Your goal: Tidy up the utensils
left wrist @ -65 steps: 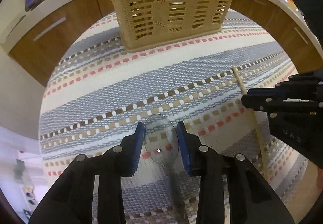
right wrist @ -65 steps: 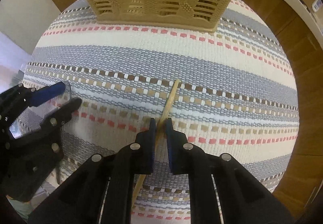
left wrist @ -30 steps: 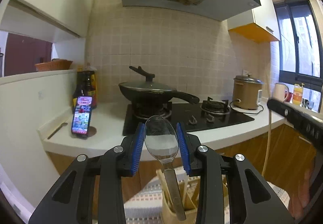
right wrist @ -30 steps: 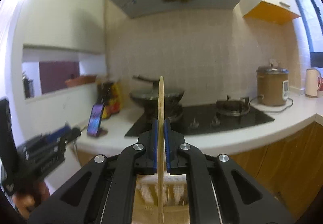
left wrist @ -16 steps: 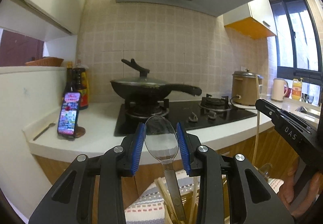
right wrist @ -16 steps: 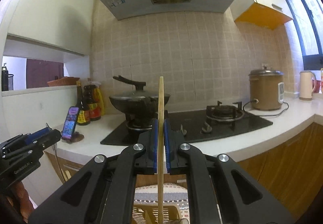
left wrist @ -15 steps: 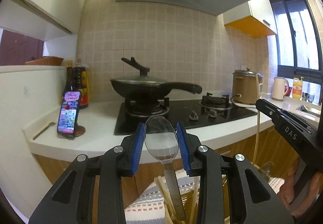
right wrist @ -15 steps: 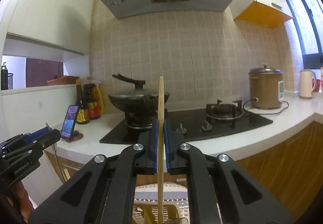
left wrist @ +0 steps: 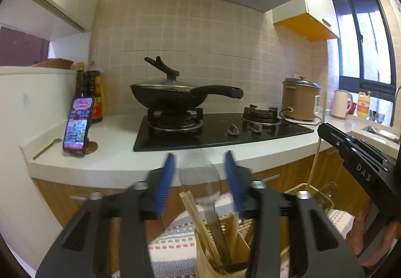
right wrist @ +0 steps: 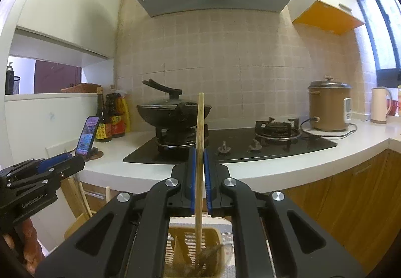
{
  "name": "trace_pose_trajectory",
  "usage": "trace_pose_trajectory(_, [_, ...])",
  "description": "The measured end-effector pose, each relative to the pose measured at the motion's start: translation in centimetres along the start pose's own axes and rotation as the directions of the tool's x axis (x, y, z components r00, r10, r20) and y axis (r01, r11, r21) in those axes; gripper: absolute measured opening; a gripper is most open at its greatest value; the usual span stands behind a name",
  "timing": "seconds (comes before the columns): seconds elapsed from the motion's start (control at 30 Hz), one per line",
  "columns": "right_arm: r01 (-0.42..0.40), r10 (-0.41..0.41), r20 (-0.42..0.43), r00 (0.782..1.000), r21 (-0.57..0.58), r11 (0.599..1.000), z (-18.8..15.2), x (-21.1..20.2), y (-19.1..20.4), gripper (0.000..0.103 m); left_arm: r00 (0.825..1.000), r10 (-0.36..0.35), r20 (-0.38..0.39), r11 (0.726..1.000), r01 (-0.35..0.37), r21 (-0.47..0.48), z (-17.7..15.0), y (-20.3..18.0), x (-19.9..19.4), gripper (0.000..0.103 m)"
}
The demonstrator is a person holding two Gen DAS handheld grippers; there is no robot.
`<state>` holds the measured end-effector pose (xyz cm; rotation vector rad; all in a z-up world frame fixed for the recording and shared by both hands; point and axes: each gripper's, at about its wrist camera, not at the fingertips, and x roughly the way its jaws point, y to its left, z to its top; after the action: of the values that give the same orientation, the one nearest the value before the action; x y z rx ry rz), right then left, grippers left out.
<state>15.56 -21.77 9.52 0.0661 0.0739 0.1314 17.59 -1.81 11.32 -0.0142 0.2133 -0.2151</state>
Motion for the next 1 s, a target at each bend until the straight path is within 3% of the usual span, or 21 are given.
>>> trace_pose_trajectory(0.13, [-0.008, 0.008, -0.02, 1.0, -0.02, 1.0, 0.2, -2.1, 0.2, 0.005, 1.0, -0.015, 0.009, 1.0, 0.016, -0.014, 0.3, 0.2, -1.7, 0.049])
trace_pose_trajectory(0.33, [-0.022, 0.02, -0.068, 0.998, -0.027, 0.999, 0.0, -4.9, 0.7, 0.007, 0.999, -0.032, 0.019, 0.999, 0.032, -0.041, 0.5, 0.1, -5.1, 0.059])
trace_pose_trajectory(0.4, [-0.027, 0.025, -0.084, 0.996, -0.02, 0.999, -0.4, -6.0, 0.8, 0.017, 0.999, -0.04, 0.011, 0.998, 0.041, -0.055, 0.2, -0.1, -6.2, 0.066])
trace_pose_trajectory(0.47, [-0.024, 0.021, -0.104, 0.994, -0.032, 0.999, -1.2, -7.3, 1.2, 0.035, 0.999, -0.04, 0.001, 0.998, 0.04, -0.057, -0.3, -0.5, -7.0, 0.069])
trace_pose_trajectory(0.53, [-0.011, 0.006, -0.109, 0.994, -0.047, 0.999, -2.2, -8.7, 1.6, 0.043, 0.999, -0.037, -0.012, 0.998, 0.036, -0.053, -1.1, -1.3, -7.9, 0.074])
trace_pose_trajectory(0.67, [-0.005, -0.002, -0.145, 0.989, -0.044, 0.999, -4.0, -10.6, 1.9, 0.048, 0.998, -0.047, -0.037, 0.997, 0.044, -0.069, -2.9, -2.5, -9.4, 0.081])
trace_pose_trajectory(0.8, [0.03, -0.036, -0.174, 0.984, -0.039, 0.999, -5.8, -11.5, 1.5, 0.054, 0.999, 0.017, -0.034, 0.998, -0.019, -0.055, -4.9, -3.6, -10.6, 0.092])
trace_pose_trajectory(1.0, [0.097, -0.098, -0.198, 0.975, -0.013, 0.995, -8.6, -11.9, 0.1, 0.061, 0.992, 0.112, -0.063, 0.992, -0.115, -0.055, -8.8, -4.6, -10.3, 0.093])
